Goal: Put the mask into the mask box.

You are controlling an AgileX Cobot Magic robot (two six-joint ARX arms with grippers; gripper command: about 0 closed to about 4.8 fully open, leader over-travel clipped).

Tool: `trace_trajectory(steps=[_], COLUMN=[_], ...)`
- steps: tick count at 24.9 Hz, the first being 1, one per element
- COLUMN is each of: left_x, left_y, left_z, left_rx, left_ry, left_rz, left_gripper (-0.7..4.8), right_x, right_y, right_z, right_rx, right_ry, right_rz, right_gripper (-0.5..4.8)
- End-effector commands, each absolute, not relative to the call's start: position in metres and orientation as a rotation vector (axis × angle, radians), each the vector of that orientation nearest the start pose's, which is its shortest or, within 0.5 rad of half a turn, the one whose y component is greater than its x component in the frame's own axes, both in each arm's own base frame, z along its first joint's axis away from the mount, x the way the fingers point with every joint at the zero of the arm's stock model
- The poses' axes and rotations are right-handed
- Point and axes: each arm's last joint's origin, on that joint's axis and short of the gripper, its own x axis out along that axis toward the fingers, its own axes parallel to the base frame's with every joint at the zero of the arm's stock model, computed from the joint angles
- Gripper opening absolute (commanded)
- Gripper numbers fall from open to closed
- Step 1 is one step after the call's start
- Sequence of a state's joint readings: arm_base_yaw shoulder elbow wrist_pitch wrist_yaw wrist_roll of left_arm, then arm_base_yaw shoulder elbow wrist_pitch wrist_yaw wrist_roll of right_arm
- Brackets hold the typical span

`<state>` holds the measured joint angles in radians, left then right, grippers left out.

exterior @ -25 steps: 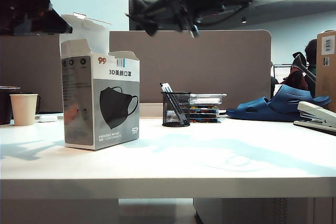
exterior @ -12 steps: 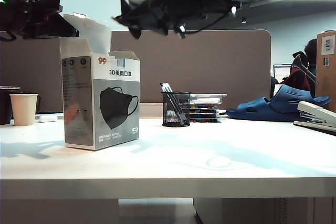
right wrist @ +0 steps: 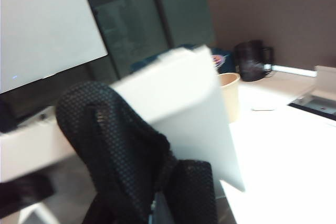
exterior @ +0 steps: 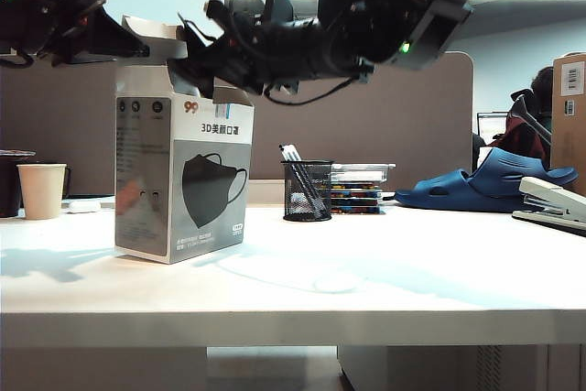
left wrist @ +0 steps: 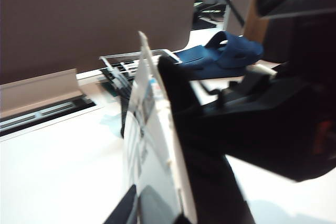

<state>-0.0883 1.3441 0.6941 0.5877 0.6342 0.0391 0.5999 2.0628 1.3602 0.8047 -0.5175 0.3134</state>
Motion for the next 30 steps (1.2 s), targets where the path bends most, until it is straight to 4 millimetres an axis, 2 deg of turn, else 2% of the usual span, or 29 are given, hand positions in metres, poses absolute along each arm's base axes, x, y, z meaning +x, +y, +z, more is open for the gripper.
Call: trace_trajectory(steps=[1, 5, 8, 9, 12, 13, 16, 20, 27, 30], left_x=[0.280, 0.281, 0.282, 0.282, 0.282, 0.283, 0.283, 0.283, 0.284, 0.284], left_y=[-0.042, -0.041, -0.040, -0.040, -0.039, -0.039, -0.038, -0.038, -0.037, -0.037], left_z=[0.257, 0.257, 0.257, 0.257, 0.257, 0.257, 0.258, 0.260, 0.261, 0.261], left_rx=[-0.016, -0.015, -0.013, -0.013, -0.012, -0.011, -0.008, -0.005, -0.019, -0.020], left_ry=[0.051, 0.050, 0.050, 0.050, 0.049, 0.047, 0.034, 0.021, 0.015, 0.010], left_rz=[-0.747, -0.725, -0.670, -0.657, -0.617, -0.612, -0.600, -0.593, -0.548, -0.548], left_gripper=[0.48, 0.48, 0.48, 0.48, 0.48, 0.48, 0.48, 0.48, 0.48, 0.48], right_x=[0.376, 0.376, 0.373, 0.373, 0.371, 0.371, 0.370, 0.368, 0.358, 0.356], right_y=[0.277, 0.279, 0.281, 0.281, 0.282, 0.282, 0.283, 0.280, 0.274, 0.272], right_z=[0.227, 0.219, 0.221, 0.222, 0.221, 0.220, 0.218, 0.226, 0.240, 0.245], right_rx=[0.290, 0.287, 0.283, 0.281, 0.278, 0.277, 0.273, 0.258, 0.119, 0.107], right_ry=[0.031, 0.071, 0.076, 0.078, 0.110, 0.125, 0.158, 0.164, 0.212, 0.226], right_rz=[1.106, 1.114, 1.153, 1.166, 1.191, 1.189, 1.220, 1.239, 1.232, 1.231], right_gripper=[-0.07, -0.07, 0.02, 0.18, 1.17, 1.26, 1.27, 1.27, 1.27, 1.41])
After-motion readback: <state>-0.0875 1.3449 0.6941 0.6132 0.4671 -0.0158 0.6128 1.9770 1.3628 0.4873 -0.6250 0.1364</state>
